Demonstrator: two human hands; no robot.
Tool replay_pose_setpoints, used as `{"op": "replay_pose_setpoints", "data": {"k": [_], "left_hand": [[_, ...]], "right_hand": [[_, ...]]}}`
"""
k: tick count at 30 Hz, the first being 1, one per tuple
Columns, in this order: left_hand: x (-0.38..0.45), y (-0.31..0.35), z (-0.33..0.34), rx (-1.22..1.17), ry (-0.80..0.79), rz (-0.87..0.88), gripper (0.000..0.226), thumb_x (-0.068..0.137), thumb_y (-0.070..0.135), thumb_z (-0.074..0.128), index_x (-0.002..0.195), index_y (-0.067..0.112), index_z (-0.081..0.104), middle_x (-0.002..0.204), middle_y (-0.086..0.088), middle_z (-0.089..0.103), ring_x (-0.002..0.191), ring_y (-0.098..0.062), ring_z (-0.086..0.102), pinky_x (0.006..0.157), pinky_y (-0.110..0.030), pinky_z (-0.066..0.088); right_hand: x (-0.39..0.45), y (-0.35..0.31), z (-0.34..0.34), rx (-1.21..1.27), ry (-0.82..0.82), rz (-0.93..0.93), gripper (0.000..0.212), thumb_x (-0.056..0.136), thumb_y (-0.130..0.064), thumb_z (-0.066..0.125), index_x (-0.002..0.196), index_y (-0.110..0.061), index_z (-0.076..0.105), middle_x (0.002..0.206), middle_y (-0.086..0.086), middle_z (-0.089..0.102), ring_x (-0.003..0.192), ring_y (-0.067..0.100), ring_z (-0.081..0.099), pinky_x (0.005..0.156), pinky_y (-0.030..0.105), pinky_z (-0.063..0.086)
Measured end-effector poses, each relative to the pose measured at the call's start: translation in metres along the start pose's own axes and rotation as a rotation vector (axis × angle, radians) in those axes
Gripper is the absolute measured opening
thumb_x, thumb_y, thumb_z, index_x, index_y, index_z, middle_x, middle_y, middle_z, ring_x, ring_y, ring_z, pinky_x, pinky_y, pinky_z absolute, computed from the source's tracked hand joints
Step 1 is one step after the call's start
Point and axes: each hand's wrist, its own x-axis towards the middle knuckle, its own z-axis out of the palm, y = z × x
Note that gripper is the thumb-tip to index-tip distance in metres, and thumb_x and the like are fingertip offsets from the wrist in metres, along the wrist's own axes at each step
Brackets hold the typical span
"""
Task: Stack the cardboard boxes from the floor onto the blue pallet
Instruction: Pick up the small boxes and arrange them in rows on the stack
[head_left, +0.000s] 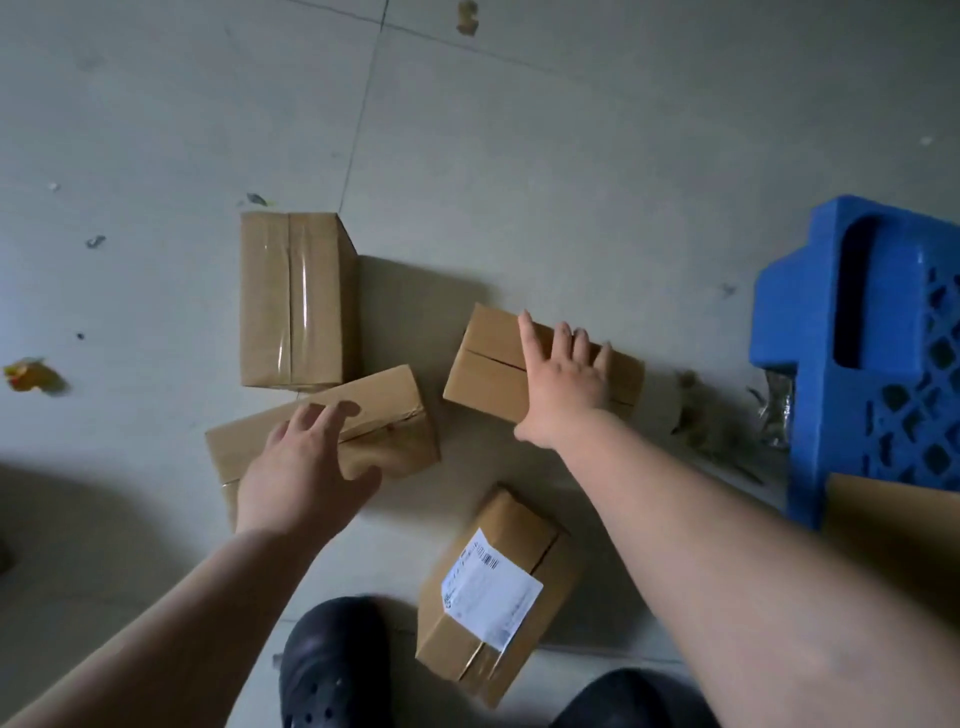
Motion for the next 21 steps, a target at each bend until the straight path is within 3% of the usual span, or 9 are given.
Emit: {"op": "replay_pose_setpoints", "data": {"k": [4,10,15,21], "left_hand": [[0.000,0.004,-0.004,0.003,-0.018,0.020,0.064,0.072,0.037,0.072,0.129,0.024,0.045,0.134,-0.005,0.048,0.115,-0.027,0.048,0.080,-0.039,0.051],[-0.009,0.048,-0.057,0.052,-0.051,0.073,0.062,0.075,0.038,0.069,0.130,0.026,0.044,0.131,-0.004,0.050,0.111,-0.027,0.050,0.074,-0.037,0.053],[-0.013,0.124,-0.129,0.109,-0.021,0.217,0.055,0.079,0.036,0.064,0.129,0.027,0.045,0.130,-0.001,0.051,0.115,-0.025,0.048,0.071,-0.032,0.048],[-0.028,0.249,-0.195,0.133,-0.020,0.413,0.049,0.079,0.029,0.063,0.125,0.030,0.047,0.126,0.000,0.052,0.111,-0.024,0.047,0.076,-0.036,0.046]], "right_hand": [[-0.004,0.001,-0.009,-0.011,0.049,0.073,0.136,0.055,-0.053,0.077,0.142,-0.023,-0.022,0.148,0.020,0.015,0.133,0.037,0.018,0.108,0.057,0.013],[-0.034,0.030,-0.083,0.212,0.161,0.228,0.133,0.048,-0.059,0.073,0.144,-0.025,-0.013,0.138,0.015,0.027,0.122,0.032,0.026,0.099,0.051,0.021],[-0.078,0.088,-0.181,0.402,0.326,0.372,0.127,0.047,-0.063,0.066,0.145,-0.025,-0.006,0.136,0.011,0.028,0.117,0.030,0.028,0.091,0.050,0.024],[-0.149,0.197,-0.277,0.765,0.492,0.684,0.120,0.051,-0.068,0.061,0.146,-0.026,0.000,0.133,0.010,0.031,0.120,0.032,0.032,0.092,0.053,0.029]]}}
